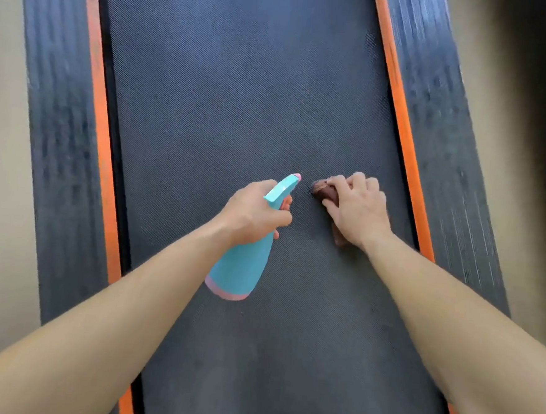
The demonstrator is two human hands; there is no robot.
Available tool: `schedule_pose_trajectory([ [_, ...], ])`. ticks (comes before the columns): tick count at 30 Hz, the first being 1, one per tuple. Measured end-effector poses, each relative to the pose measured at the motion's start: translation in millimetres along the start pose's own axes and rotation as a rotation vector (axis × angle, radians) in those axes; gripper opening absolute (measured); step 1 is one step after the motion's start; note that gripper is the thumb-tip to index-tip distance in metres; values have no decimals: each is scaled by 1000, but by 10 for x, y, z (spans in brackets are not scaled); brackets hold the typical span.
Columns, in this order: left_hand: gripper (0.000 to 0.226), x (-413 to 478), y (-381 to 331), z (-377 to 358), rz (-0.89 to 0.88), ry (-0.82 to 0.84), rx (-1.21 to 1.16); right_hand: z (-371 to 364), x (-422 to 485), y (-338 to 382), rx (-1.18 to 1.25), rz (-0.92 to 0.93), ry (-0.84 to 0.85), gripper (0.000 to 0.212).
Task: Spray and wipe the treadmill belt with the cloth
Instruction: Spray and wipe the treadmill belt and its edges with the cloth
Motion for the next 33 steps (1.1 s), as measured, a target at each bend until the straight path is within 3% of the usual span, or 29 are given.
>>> schedule_pose_trajectory([
  [6,16,-167,171,-254,-2,66,41,-150,-225,-44,44,82,-145,32],
  [14,15,-147,65,-435,-15,34,93,-102,-668,-219,77,179,-194,31],
  [21,12,-275,-87,-944,-27,187,194,-375,-1882,-563,116,-37,-244,33],
  [28,15,-138,-130,-1314,-69,281,238,-501,-1942,-548,125,-81,-377,29],
  [33,11,-106,-94,-1467,-48,263,282,-510,-2085,-556,157,-187,-366,32],
])
Point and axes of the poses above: each hand's wrist, its own x-axis towards the middle knuckle, its own z-axis out of the back of the hand, y = z × x, the point moved 3 cm from there along x, towards the middle knuckle, and after that the axes turned 1 degree about -y, right-handed, at the moved point
